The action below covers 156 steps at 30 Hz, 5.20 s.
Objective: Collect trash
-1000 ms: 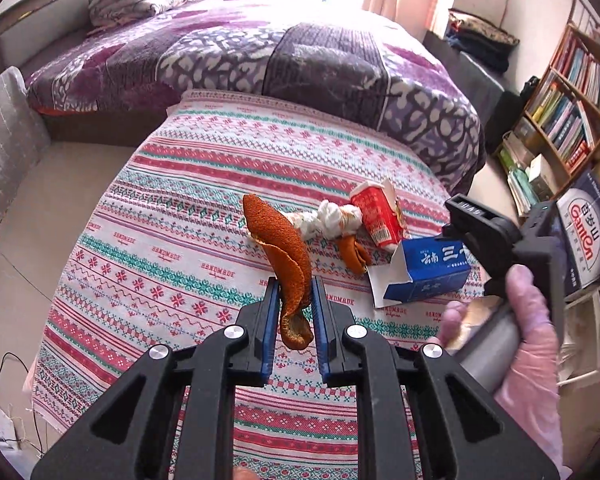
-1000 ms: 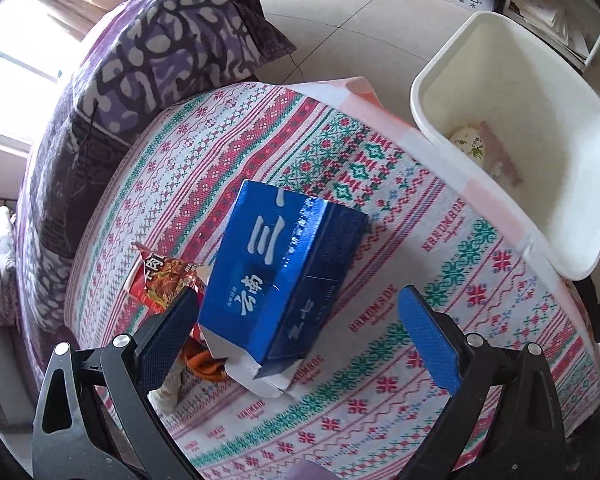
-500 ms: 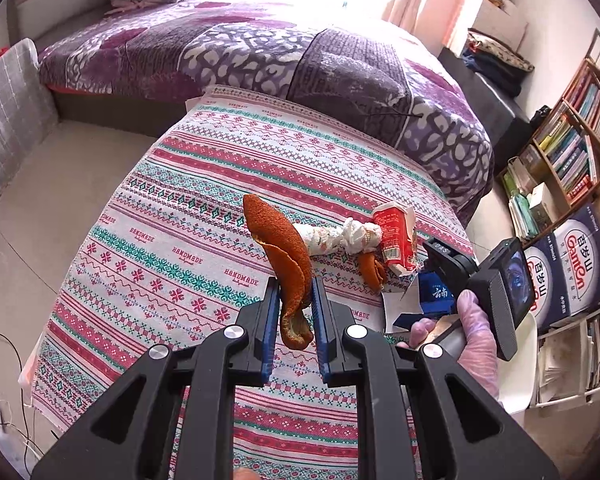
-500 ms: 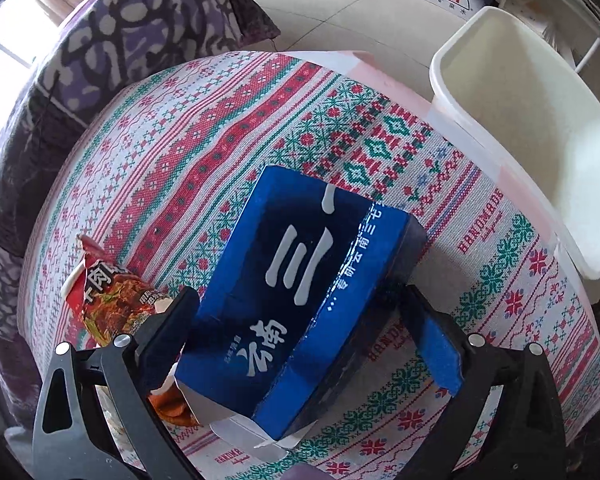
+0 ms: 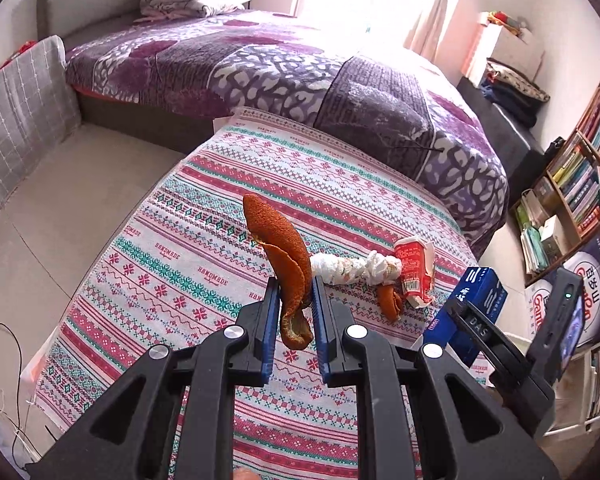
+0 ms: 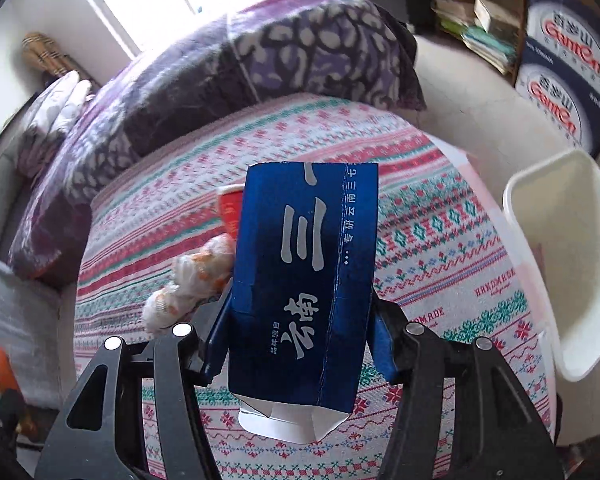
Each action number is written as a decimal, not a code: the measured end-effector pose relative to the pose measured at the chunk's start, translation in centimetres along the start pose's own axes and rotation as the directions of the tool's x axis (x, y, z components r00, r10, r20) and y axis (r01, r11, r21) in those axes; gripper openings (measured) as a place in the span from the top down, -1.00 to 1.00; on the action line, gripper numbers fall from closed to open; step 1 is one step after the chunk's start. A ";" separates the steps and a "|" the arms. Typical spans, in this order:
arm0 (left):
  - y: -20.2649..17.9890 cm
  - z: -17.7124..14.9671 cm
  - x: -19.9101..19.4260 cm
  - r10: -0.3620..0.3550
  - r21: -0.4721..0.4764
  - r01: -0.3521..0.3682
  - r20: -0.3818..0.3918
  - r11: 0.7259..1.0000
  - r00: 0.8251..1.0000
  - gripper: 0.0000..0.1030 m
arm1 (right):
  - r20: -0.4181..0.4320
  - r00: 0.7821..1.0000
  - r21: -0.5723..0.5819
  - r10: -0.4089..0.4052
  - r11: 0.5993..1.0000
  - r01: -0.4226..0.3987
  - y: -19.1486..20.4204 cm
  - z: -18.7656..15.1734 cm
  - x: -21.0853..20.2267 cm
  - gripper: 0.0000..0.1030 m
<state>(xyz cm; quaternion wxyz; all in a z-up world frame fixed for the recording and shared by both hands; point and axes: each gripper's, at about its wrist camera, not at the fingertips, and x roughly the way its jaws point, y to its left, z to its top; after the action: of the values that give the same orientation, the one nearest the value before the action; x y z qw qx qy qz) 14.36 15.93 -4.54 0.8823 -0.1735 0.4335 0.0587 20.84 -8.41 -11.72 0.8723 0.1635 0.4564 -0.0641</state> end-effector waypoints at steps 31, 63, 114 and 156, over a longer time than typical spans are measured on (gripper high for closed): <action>-4.6 -1.5 -1.6 0.013 0.103 -0.035 0.205 0.994 0.979 0.68 | 0.306 0.950 -0.215 0.064 0.977 0.004 -0.8 0.8 -11.1 -0.08; -16.4 -5.7 -0.5 -0.175 0.290 0.131 0.134 0.948 0.975 0.68 | 0.304 0.946 0.035 -0.109 0.994 0.103 -14.4 4.3 -14.1 -0.11; -36.1 -16.8 1.0 -0.454 0.450 0.523 -0.261 0.723 0.852 0.13 | 0.205 0.903 0.376 -0.378 0.882 0.284 -33.8 5.4 -18.1 -0.73; -15.9 -6.2 18.1 0.164 0.285 -0.101 -0.209 0.953 0.964 -0.21 | 0.028 0.951 0.161 -0.306 0.941 0.298 -20.7 5.4 -9.3 -0.86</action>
<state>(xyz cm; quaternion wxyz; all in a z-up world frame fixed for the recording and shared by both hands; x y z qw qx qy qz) 24.97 -2.00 -18.16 0.8354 -0.0267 0.5477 0.0375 14.24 -30.03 -5.97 0.8485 0.1570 0.4464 -0.2368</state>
